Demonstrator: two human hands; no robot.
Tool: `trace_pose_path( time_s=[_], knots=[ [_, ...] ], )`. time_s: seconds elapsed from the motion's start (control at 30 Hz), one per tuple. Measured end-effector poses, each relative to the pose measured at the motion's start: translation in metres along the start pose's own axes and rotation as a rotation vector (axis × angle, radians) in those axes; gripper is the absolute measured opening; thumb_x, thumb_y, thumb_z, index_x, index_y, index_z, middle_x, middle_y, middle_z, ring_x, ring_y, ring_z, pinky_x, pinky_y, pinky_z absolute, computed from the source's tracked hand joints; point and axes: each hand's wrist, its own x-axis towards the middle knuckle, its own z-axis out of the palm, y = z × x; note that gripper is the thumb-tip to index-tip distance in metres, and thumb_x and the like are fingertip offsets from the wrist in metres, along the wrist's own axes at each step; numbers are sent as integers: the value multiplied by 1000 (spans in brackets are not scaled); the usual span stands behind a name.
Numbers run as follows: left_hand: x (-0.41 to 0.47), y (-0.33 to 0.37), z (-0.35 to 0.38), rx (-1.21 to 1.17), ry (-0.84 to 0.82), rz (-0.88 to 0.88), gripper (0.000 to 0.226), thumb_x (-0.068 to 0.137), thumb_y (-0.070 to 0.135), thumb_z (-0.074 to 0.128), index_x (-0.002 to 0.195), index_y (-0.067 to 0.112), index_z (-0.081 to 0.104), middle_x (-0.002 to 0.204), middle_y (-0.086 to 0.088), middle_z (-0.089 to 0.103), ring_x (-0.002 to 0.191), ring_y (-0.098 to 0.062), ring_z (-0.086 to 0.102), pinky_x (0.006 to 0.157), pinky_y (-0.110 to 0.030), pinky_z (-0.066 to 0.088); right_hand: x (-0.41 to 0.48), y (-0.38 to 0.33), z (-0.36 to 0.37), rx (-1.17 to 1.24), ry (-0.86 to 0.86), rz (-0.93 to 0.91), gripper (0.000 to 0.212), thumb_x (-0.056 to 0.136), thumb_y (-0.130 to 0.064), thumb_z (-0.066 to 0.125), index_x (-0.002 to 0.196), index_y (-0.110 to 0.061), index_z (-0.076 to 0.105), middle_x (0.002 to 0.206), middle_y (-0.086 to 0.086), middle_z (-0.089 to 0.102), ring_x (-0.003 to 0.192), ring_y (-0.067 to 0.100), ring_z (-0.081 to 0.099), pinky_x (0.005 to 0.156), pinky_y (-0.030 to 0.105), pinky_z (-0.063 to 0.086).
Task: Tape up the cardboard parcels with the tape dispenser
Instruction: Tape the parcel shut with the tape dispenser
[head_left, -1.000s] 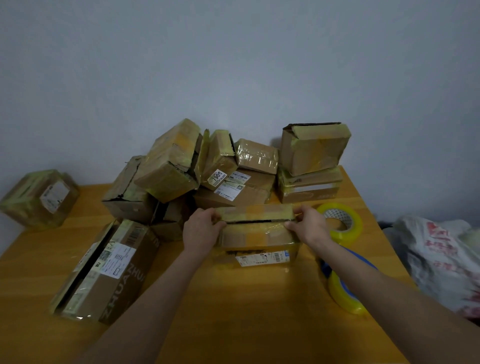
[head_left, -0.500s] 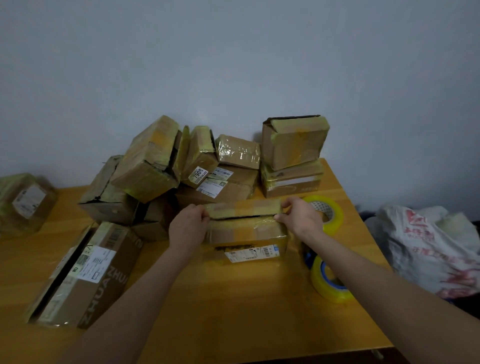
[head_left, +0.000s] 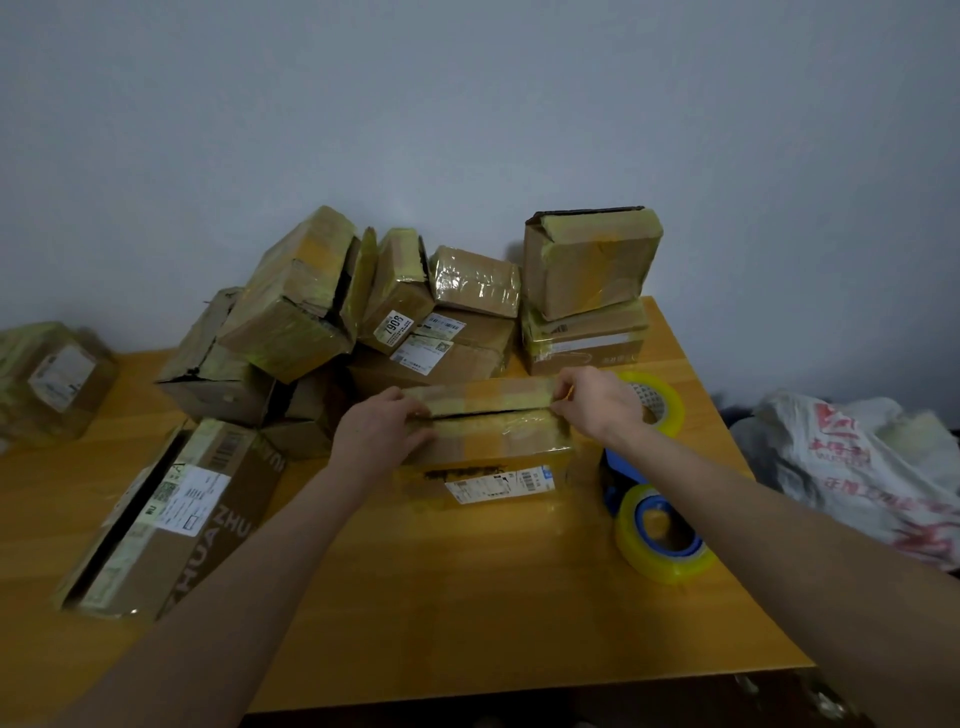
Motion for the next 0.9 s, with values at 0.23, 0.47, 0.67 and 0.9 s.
trace_pose_path(
  time_s=[0.23, 0.47, 0.67, 0.9],
  knots=[
    [4, 10, 4, 126, 68, 30, 21, 95, 26, 52, 103, 21, 72, 95, 3, 60, 85, -13, 56, 65, -24, 46, 2, 0, -11, -39, -80, -78, 6, 87, -23, 66, 82, -23, 63, 93, 0, 68, 93, 21, 63, 72, 32, 50],
    [4, 13, 1, 127, 59, 59, 20, 97, 19, 49, 100, 14, 68, 96, -1, 60, 78, -13, 57, 66, -23, 48, 1, -3, -11, -25, -133, -109, 38, 70, -44, 81, 91, -22, 58, 107, 0, 56, 95, 17, 51, 75, 30, 43],
    [1, 15, 5, 54, 122, 41, 18, 95, 18, 53, 101, 15, 70, 93, -3, 60, 72, -14, 53, 60, -23, 40, 1, -6, -6, -62, -130, -108, 56, 75, -41, 78, 124, -21, 58, 122, 5, 56, 112, 25, 53, 85, 34, 42],
    [-7, 12, 13, 172, 25, 80, 43, 95, 48, 45, 129, 25, 58, 121, 6, 53, 96, -11, 55, 73, -22, 45, 0, -8, -4, -53, -103, -78, 52, 79, -40, 76, 125, -22, 60, 121, 5, 55, 113, 25, 52, 89, 36, 44]
  ],
)
